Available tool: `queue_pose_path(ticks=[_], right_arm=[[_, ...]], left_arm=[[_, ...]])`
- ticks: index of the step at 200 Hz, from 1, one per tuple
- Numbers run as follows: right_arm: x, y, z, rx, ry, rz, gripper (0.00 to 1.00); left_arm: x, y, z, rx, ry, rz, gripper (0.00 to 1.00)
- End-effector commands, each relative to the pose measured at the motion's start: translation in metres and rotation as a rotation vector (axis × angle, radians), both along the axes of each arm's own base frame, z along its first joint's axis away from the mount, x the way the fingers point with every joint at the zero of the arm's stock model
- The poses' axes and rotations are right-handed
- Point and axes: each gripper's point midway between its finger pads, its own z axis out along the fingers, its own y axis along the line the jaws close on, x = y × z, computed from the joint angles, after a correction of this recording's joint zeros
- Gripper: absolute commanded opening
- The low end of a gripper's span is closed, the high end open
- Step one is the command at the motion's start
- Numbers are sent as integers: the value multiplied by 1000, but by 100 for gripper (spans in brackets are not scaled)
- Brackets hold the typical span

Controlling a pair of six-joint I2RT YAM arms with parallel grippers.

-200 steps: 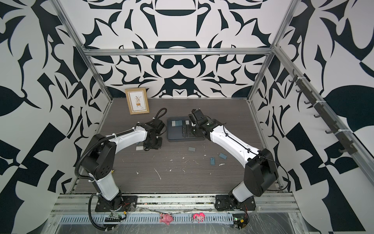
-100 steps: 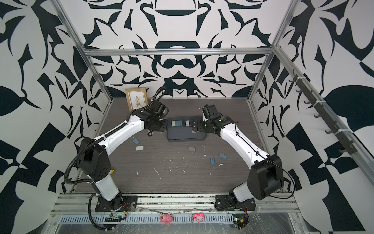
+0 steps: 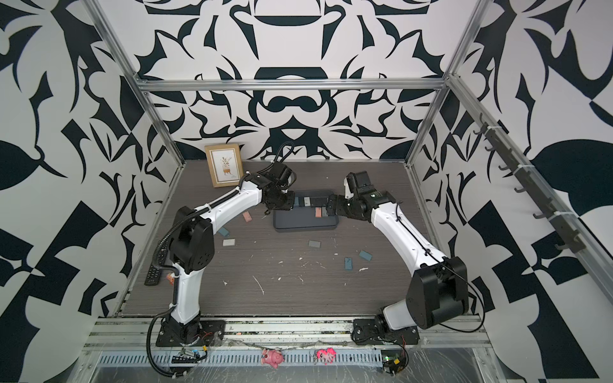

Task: Put the eraser in the storage box
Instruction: Place the eraser in the storage box.

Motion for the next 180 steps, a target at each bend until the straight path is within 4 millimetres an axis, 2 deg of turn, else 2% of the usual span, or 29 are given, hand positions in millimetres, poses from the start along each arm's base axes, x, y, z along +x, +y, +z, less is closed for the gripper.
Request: queue_pose_path(ticks=[1,35,77,135,180], right_arm=[[-3,3,-5,2,13,26,99],[-4,4,-12,2,28,28,99],[-2,1,-15,-15,29,26,99],[0,1,-18,-6,36,25,99],[-2,-1,-21,-11,44,23,99]], left_arm=[[6,-25,-1,-67,12,-14,22],[13,-45,-21,-81,27,-22,22],[7,-65,-40,-85,55,-46,22],[8,-72,-65,-81,83,-40,24],[11,-77,-74,-85,93,-41,28]])
